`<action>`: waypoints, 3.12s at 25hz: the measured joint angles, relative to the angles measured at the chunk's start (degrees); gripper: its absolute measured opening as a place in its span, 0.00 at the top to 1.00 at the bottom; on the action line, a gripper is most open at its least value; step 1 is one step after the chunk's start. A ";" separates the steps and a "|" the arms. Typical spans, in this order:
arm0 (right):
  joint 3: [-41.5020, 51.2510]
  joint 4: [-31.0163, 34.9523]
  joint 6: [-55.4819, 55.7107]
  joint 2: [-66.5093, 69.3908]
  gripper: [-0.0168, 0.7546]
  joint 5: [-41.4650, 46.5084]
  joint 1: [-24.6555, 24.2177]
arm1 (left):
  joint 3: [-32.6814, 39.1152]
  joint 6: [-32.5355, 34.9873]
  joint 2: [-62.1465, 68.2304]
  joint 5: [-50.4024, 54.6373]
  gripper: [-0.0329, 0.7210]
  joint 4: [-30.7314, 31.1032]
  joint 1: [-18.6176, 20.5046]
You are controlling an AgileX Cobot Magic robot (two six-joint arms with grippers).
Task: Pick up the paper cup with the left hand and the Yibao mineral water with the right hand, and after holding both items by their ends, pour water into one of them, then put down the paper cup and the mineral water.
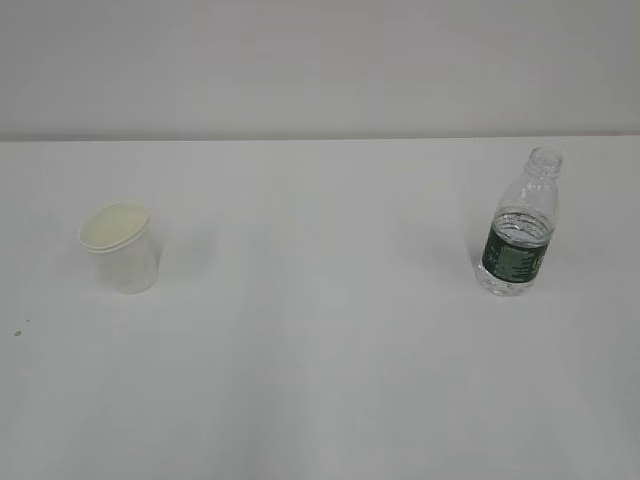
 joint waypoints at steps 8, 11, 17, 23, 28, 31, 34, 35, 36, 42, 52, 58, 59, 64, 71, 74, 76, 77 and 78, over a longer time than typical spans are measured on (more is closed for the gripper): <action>0.00 0.00 0.00 0.00 0.28 0.00 0.00 | 0.00 0.00 0.00 0.00 0.17 0.00 0.00; 0.00 0.00 0.00 0.00 0.28 0.00 0.00 | 0.00 0.00 0.00 0.00 0.17 0.00 0.00; 0.00 0.00 0.00 0.00 0.28 0.00 0.00 | 0.00 0.00 0.00 0.00 0.17 0.00 0.00; 0.00 0.00 0.11 0.00 0.28 0.00 0.00 | 0.00 0.00 0.00 0.00 0.17 0.00 0.00; 0.00 0.00 0.11 0.00 0.28 0.00 0.00 | 0.00 0.00 0.00 0.00 0.19 -0.02 0.00; 0.00 0.00 0.11 0.00 0.28 0.00 0.00 | 0.00 0.00 0.00 0.00 0.23 -0.02 0.00; -0.11 0.00 0.11 0.00 0.28 0.00 0.00 | -0.22 0.00 0.00 0.00 0.26 0.09 0.00; -0.23 0.00 0.11 0.00 0.28 0.00 0.00 | -0.47 0.00 0.00 -0.31 0.26 0.18 0.00; -0.23 0.00 0.11 0.00 0.28 0.00 0.00 | -0.61 0.00 0.00 -0.86 0.26 0.32 0.00; -0.59 0.32 0.11 0.00 0.28 0.00 0.00 | -0.84 0.00 0.00 -0.88 0.27 0.12 0.00; -3.51 0.68 -0.75 5.54 0.28 0.00 0.00 | -1.44 0.00 5.37 0.11 0.27 -1.71 0.00; -3.51 2.21 -1.60 6.58 0.28 0.00 0.00 | -1.44 0.00 9.71 0.74 0.27 -4.37 0.00; -3.51 2.59 -1.60 6.58 0.28 0.00 0.00 | -1.44 0.00 9.99 0.74 0.27 -4.78 0.00; -3.51 3.59 -1.82 7.02 0.28 0.00 0.00 | -1.44 0.00 11.89 0.86 0.27 -6.92 0.00; -3.51 5.13 -1.82 10.50 0.28 -0.27 0.00 | -1.44 0.00 14.44 0.86 0.27 -8.71 0.00; -3.51 5.26 -1.82 11.60 0.28 -0.53 0.00 | -1.44 0.00 15.75 0.52 0.27 -9.21 0.00; -3.51 5.26 -1.82 11.84 0.28 -1.29 0.00 | -1.44 0.00 16.78 -0.61 0.27 -9.30 0.00; -3.51 5.30 -1.89 11.97 0.28 -1.51 0.00 | -1.44 0.00 17.24 -1.39 0.27 -9.43 0.00; -3.51 5.30 -1.89 11.96 0.28 -1.96 0.00 | -1.44 0.00 17.60 -2.17 0.27 -9.54 0.00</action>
